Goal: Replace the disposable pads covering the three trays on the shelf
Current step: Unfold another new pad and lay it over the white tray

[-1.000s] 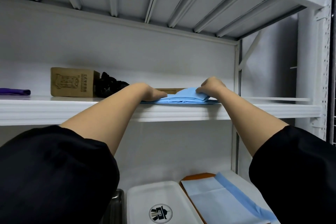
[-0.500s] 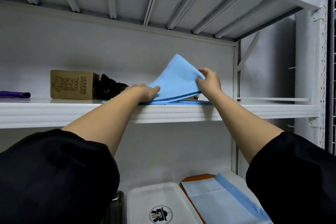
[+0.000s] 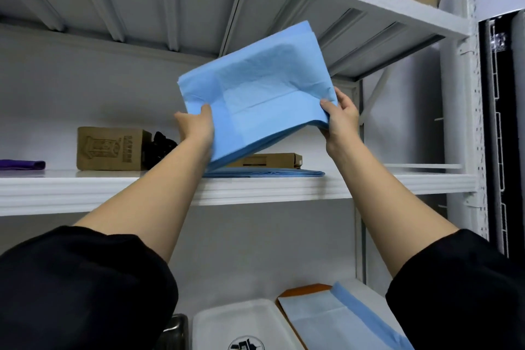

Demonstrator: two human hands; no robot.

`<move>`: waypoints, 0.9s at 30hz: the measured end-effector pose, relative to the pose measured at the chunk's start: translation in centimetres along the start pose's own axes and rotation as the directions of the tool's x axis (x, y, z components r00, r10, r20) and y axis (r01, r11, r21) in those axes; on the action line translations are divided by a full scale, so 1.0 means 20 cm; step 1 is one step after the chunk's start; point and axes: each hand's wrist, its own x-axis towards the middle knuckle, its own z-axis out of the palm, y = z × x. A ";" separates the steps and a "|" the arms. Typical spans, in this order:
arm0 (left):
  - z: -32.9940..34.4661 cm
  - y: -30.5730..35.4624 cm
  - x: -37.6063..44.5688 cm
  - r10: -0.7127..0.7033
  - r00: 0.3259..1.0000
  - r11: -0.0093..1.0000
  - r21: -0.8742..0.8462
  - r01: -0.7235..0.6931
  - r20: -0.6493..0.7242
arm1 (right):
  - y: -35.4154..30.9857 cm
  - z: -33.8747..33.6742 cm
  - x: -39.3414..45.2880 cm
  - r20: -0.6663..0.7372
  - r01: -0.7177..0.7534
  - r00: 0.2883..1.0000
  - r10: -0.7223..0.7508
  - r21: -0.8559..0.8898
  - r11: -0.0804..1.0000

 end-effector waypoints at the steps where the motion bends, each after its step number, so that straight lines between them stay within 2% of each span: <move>1: 0.00 0.01 -0.02 0.018 0.999 0.997 -0.074 -0.014 0.048 | -0.02 -0.02 0.00 0.002 0.000 1.000 0.000 0.018 1.000; 4: -0.02 0.05 -0.11 0.144 0.981 0.979 -0.160 -0.123 0.129 | -0.05 -0.12 -0.03 0.026 0.020 0.999 -0.020 0.008 1.000; 7: -0.04 0.05 -0.19 0.275 0.951 0.952 -0.176 -0.250 0.138 | -0.08 -0.26 -0.09 0.107 0.066 0.993 -0.048 -0.173 0.983; 10: -0.06 -0.03 -0.27 0.432 0.888 0.901 -0.109 -0.419 0.159 | -0.06 -0.42 -0.17 0.145 0.080 0.989 -0.038 -0.297 0.952; 12: -0.07 -0.12 -0.36 0.535 0.823 0.844 -0.070 -0.532 0.188 | 0.00 -0.51 -0.24 0.096 0.124 0.991 -0.094 -0.370 0.921; 14: -0.09 -0.23 -0.46 0.603 0.771 0.791 -0.030 -0.611 0.207 | 0.10 -0.59 -0.32 -0.008 0.166 0.981 -0.192 -0.462 0.871; 17: -0.12 -0.43 -0.59 0.676 0.707 0.724 -0.003 -0.690 0.206 | 0.28 -0.71 -0.46 -0.151 0.181 0.937 -0.316 -0.565 0.805; 20: -0.18 -0.66 -0.68 0.690 0.682 0.700 0.018 -0.714 0.244 | 0.46 -0.82 -0.59 -0.235 0.154 0.902 -0.361 -0.607 0.780; 23: -0.25 -0.89 -0.73 0.629 0.714 0.722 0.109 -0.683 0.309 | 0.62 -0.91 -0.71 -0.284 0.077 0.901 -0.328 -0.638 0.766; 27: -0.35 -1.19 -0.76 0.519 0.769 0.742 0.250 -0.622 0.373 | 0.83 -1.00 -0.85 -0.307 -0.070 0.930 -0.202 -0.689 0.721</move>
